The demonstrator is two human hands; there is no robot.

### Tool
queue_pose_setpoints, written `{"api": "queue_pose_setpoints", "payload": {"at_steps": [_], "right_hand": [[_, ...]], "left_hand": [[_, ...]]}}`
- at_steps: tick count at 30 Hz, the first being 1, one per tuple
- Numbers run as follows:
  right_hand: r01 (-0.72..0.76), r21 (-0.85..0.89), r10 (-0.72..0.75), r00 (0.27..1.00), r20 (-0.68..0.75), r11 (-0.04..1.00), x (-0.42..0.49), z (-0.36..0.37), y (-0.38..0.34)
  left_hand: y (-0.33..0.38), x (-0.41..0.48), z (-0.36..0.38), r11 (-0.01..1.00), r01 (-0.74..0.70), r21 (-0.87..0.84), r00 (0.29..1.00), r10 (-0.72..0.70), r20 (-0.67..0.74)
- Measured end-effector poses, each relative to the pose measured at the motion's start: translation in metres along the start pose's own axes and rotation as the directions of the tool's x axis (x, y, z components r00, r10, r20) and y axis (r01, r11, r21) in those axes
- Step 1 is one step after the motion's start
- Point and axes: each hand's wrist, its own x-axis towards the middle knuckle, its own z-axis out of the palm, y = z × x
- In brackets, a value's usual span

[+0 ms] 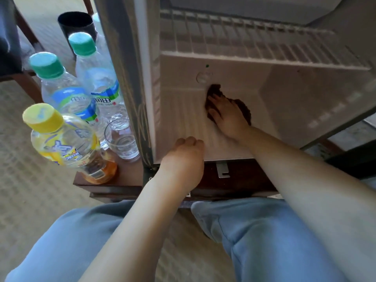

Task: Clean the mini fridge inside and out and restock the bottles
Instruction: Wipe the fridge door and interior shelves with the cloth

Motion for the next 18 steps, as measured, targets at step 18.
{"api": "queue_pose_setpoints", "payload": {"at_steps": [18], "right_hand": [[-0.001,0.148,-0.004,1.000,0.030,0.989,-0.132,0.002,-0.023]], "left_hand": [[0.003,-0.015,-0.012,1.000,0.030,0.007,0.995,-0.031,0.090]]}}
